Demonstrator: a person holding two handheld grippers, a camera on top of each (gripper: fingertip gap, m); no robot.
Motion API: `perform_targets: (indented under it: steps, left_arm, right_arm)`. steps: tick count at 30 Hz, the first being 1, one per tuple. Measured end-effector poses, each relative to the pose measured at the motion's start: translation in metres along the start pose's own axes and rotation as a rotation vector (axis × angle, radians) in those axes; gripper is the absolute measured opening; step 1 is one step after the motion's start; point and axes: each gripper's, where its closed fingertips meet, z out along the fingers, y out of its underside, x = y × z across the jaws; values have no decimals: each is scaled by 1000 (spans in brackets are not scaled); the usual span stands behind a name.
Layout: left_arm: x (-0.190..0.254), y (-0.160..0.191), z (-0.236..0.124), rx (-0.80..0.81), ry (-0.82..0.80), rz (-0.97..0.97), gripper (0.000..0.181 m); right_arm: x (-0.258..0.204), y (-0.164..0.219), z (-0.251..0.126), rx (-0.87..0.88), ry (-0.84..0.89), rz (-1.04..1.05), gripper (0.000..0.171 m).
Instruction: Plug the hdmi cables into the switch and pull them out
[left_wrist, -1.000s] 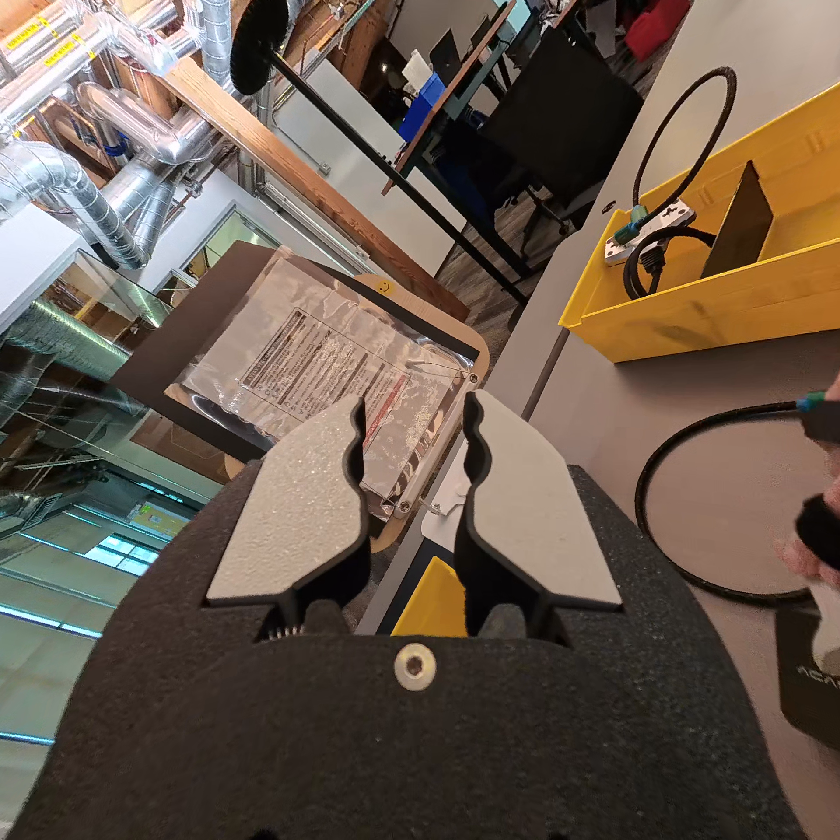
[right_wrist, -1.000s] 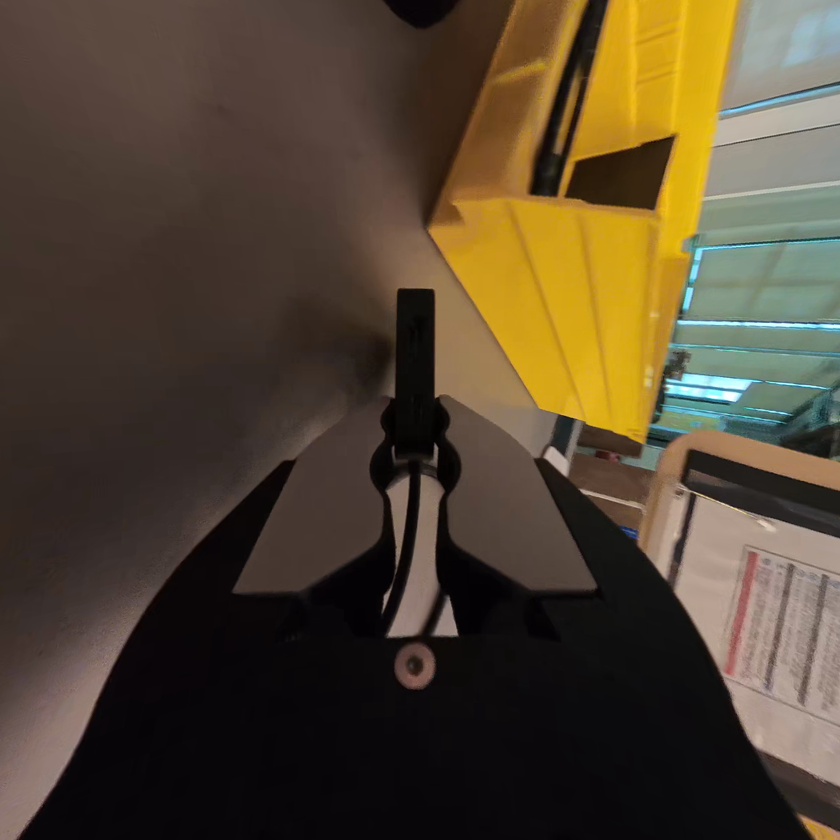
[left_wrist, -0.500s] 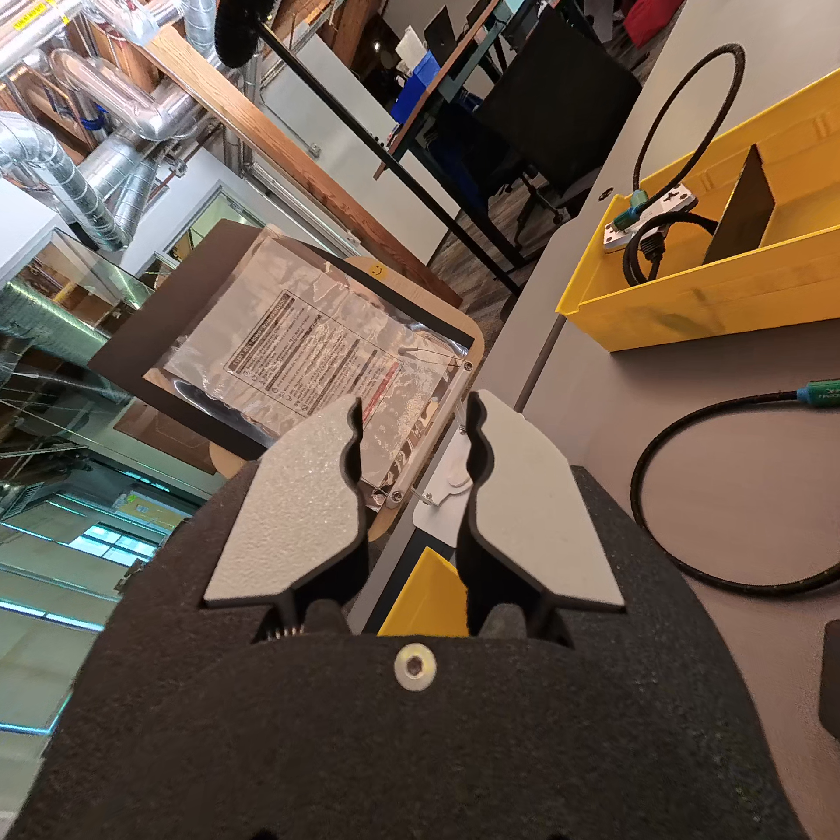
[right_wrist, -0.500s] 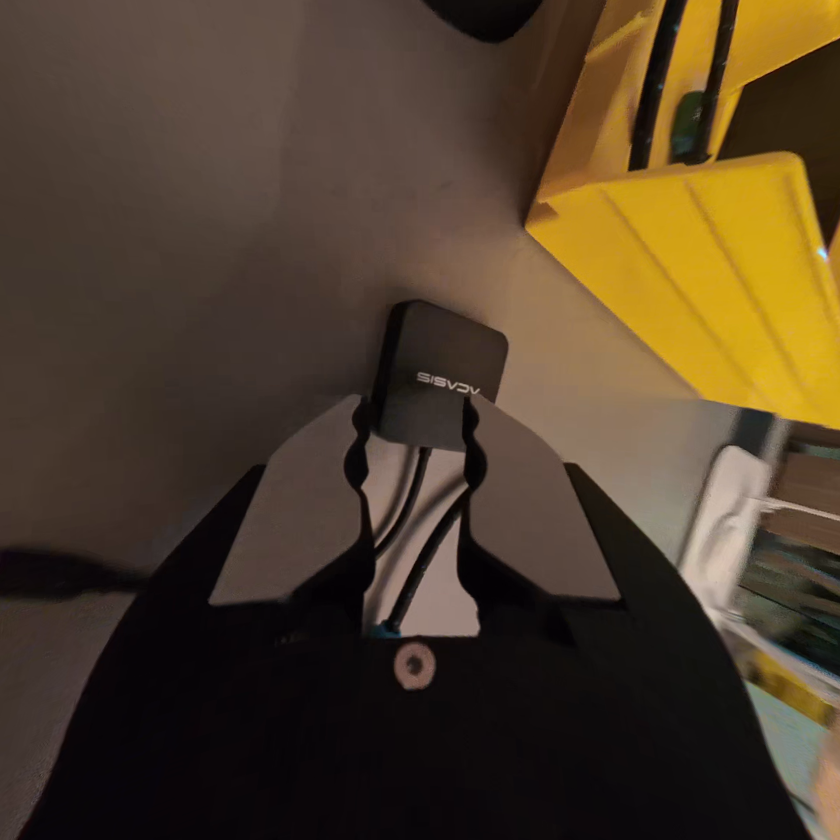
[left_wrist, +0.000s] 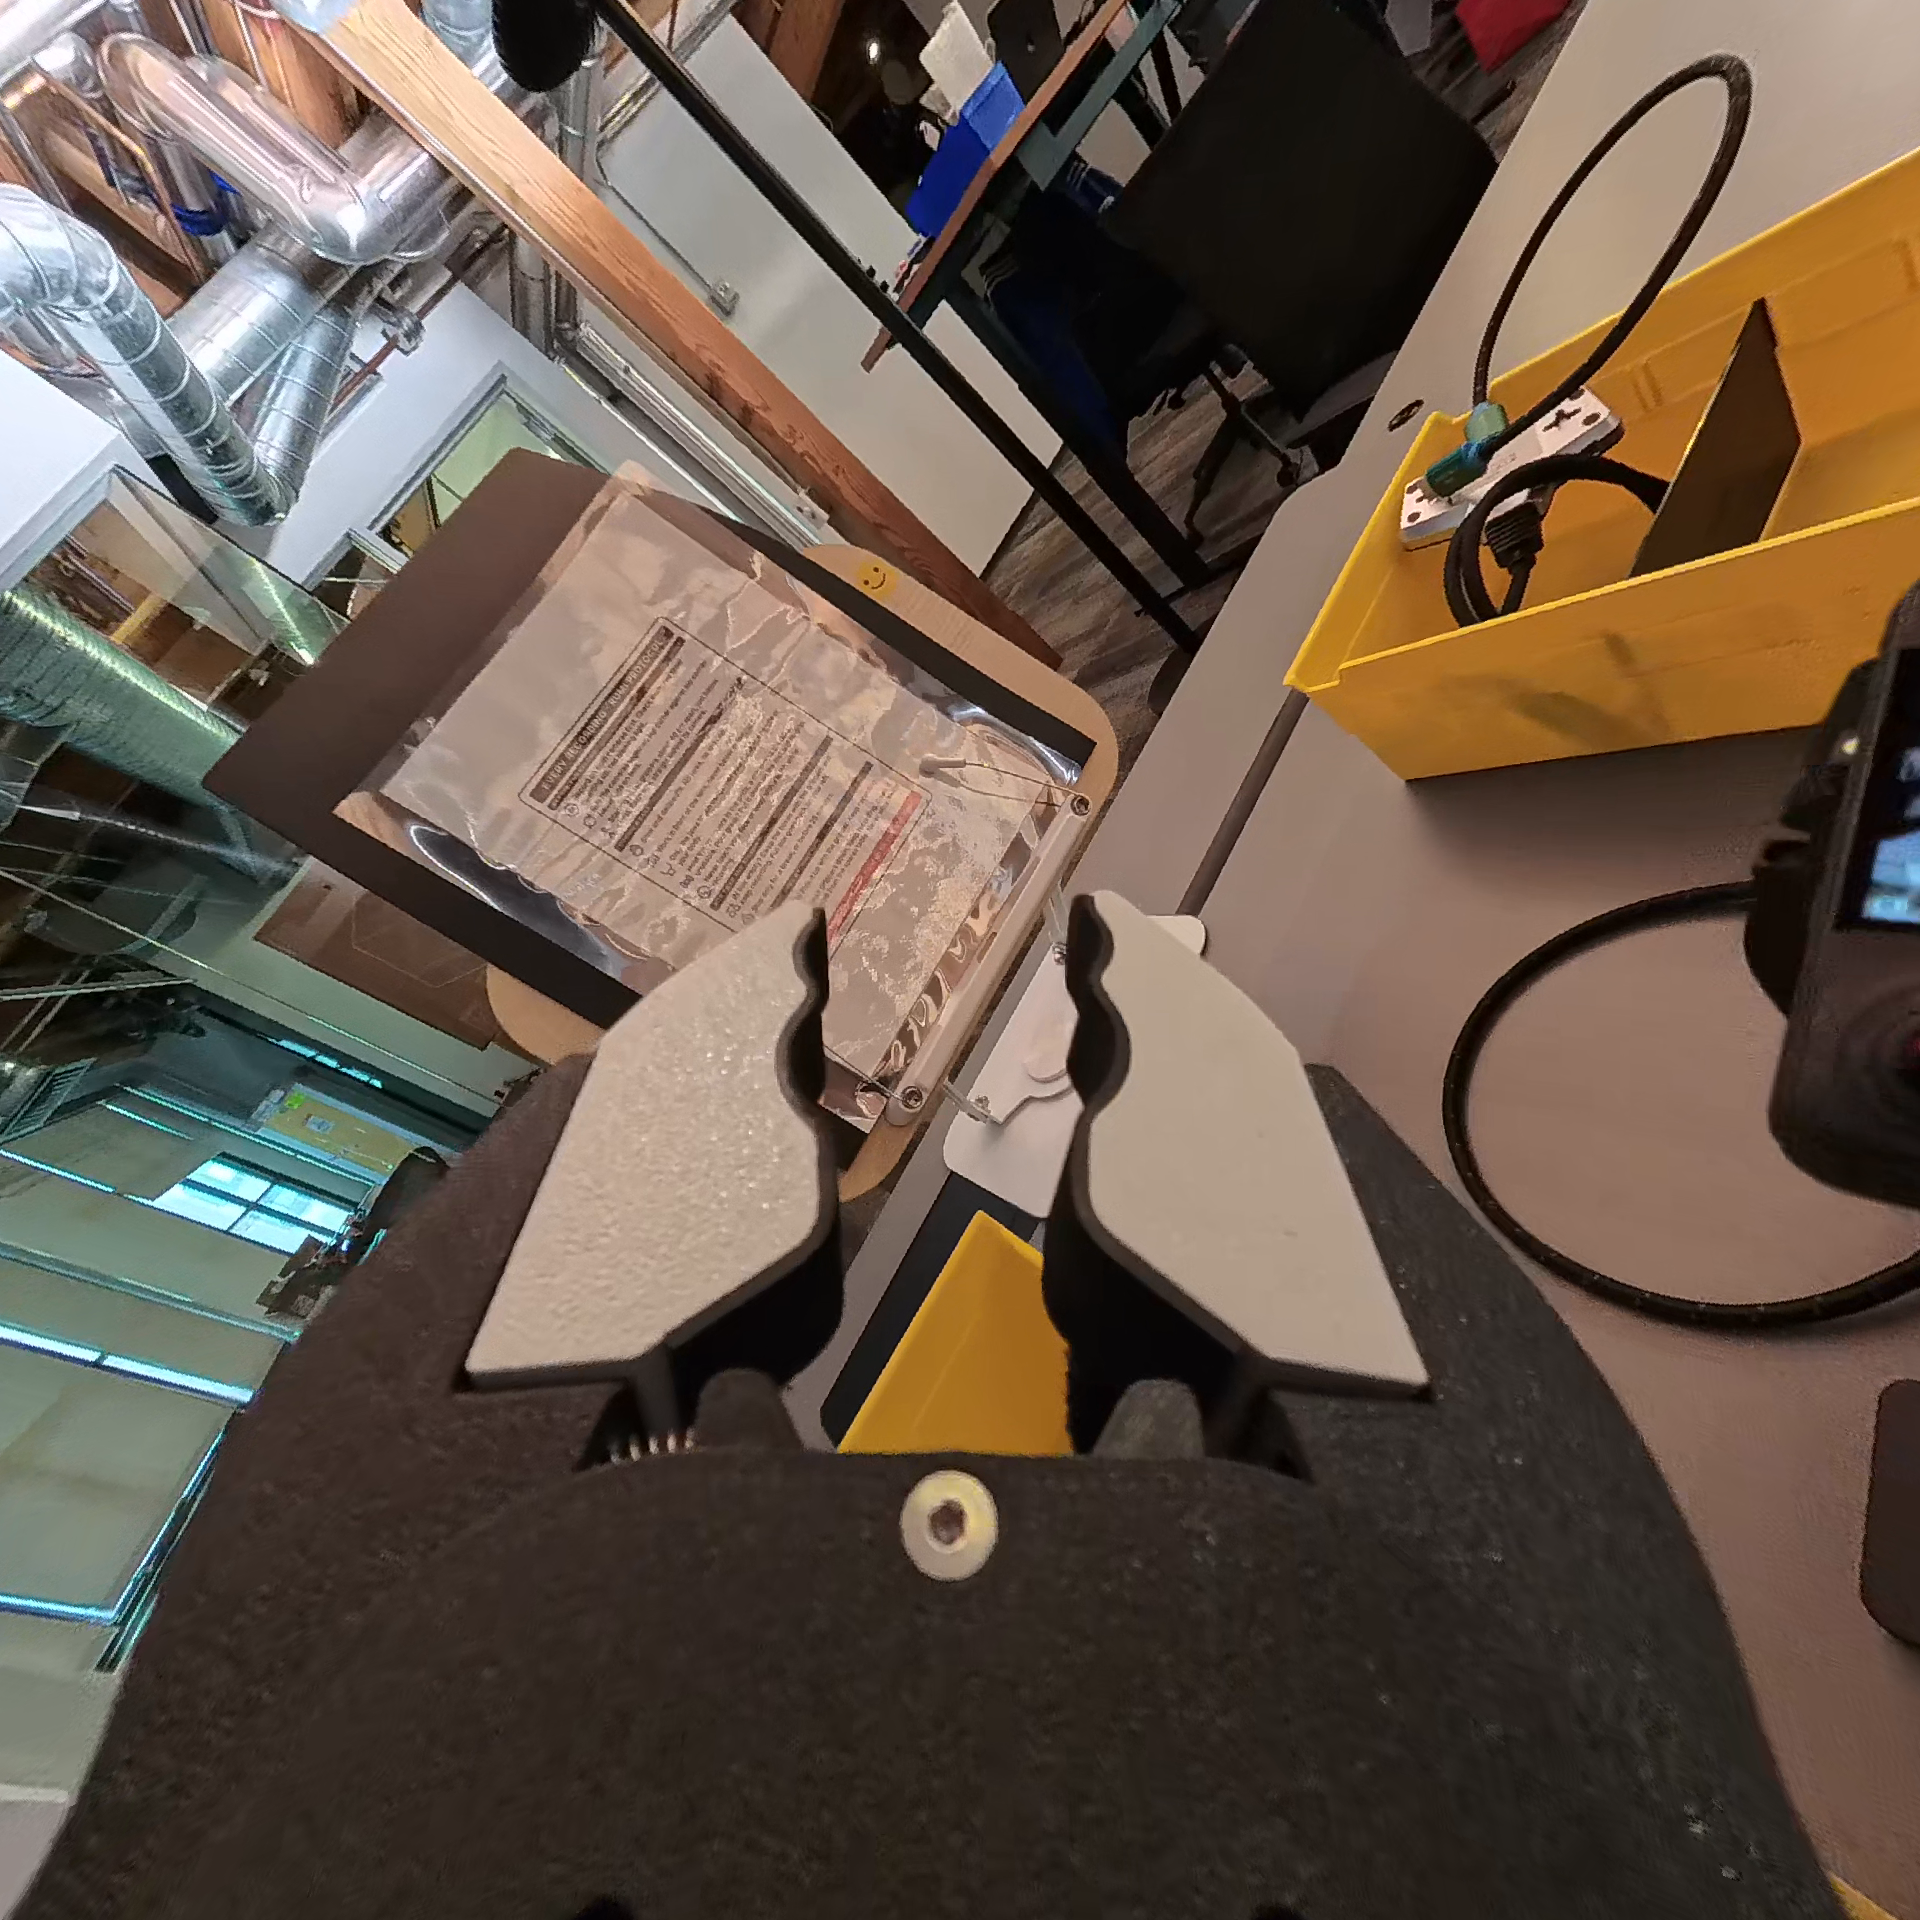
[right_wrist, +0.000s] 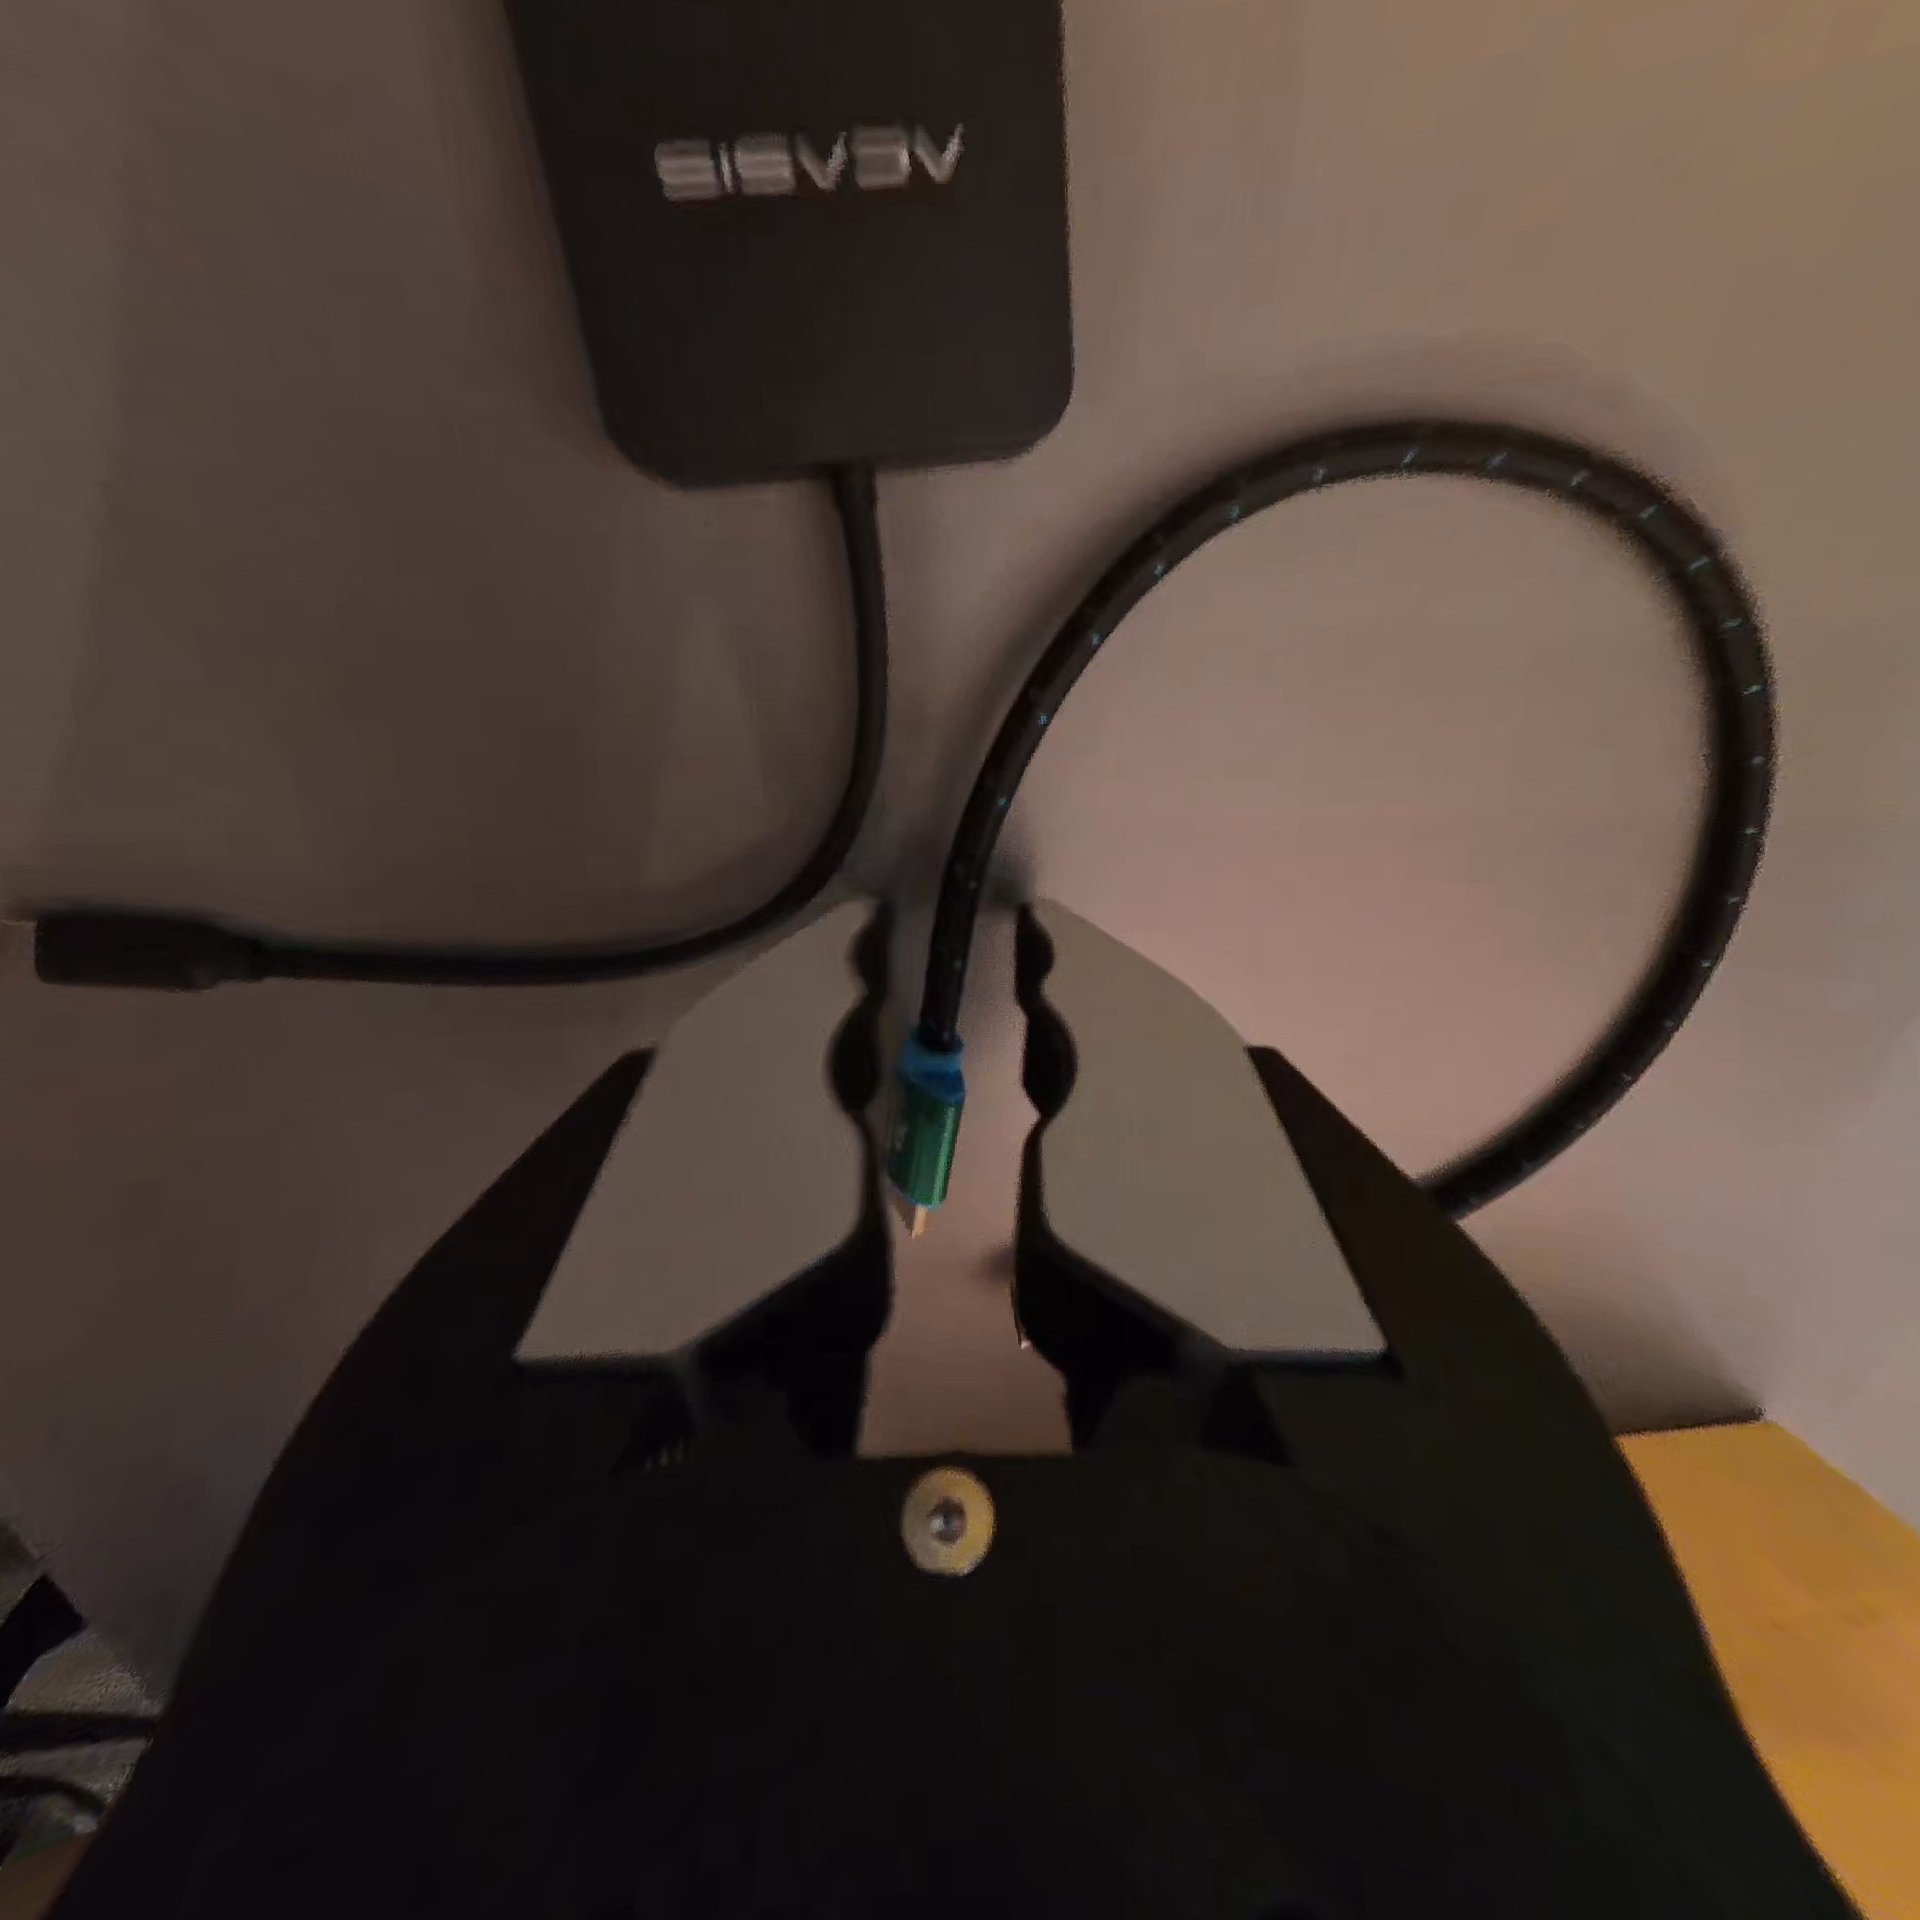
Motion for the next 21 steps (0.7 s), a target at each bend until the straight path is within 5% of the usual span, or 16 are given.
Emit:
perform_targets:
  steps: [1,5,10,15,21]
  left_arm:
    - [0,1,0,-2,-1,-1,44]
    - [-5,4,-1,-2,-13,-24,44]
    - [-7,4,-2,8,-21,-25,44]
    - [8,3,7,-11,51,-34,45]
    - [51,-16,22,42,285,-182,47]
  right_arm:
    - [0,-2,1,11,-17,8,9]
    - [9,-9,-10,121,-82,116,8]
    - [45,-48,-90,672,-219,405,7]
    - [83,-39,-178,1161,-355,593,7]
    - [107,-20,-231,1469,-262,651,7]
